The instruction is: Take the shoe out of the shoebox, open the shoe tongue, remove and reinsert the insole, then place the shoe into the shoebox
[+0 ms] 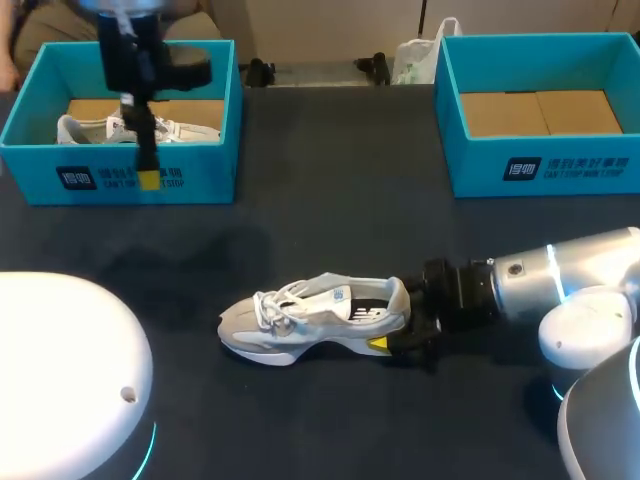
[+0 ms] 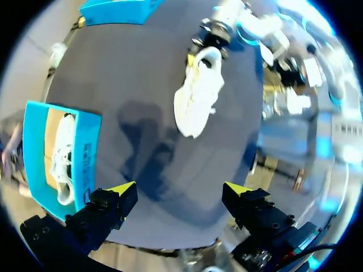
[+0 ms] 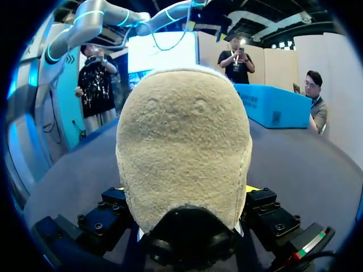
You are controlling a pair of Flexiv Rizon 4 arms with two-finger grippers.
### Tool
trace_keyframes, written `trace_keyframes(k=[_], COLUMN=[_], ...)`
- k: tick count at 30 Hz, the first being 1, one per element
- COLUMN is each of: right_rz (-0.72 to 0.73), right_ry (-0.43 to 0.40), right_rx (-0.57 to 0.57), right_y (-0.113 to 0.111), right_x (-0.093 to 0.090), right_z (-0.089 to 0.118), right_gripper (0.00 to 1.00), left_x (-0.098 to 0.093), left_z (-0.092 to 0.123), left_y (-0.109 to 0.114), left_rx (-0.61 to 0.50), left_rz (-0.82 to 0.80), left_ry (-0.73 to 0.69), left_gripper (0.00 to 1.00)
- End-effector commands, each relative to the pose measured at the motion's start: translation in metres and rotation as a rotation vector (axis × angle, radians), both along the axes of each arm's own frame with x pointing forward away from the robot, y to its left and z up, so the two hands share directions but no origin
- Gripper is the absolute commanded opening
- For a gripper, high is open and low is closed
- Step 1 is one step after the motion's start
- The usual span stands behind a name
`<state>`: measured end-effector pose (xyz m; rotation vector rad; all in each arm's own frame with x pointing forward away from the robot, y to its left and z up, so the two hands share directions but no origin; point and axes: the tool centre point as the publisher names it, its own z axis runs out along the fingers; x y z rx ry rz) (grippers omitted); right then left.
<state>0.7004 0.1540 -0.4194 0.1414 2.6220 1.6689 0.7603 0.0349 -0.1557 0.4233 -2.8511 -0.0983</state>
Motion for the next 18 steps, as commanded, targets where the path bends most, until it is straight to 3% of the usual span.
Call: trace_keyframes(k=[1,11,18], right_rz=[0.0,0.0,0.0], right_ry=[0.001,0.001,0.001], right_rx=[-0.006,-0.006,-0.006], right_y=[0.001,0.001,0.001], right_x=[0.0,0.0,0.0], right_z=[0.002,0.002,0.002], right_gripper=[0.0,0.0,0.0], left_x=[-0.014,-0.014,-0.039], left_z=[-0.008,-0.008,-0.033], left_y=[-0.01,-0.01,-0.058], left_rx=[0.061,0.061,0.101], left_rz=[0.592,0.592,0.836], left_ry=[-0.14,-0.14,-0.144], left_gripper=[1.0,1.0,1.0])
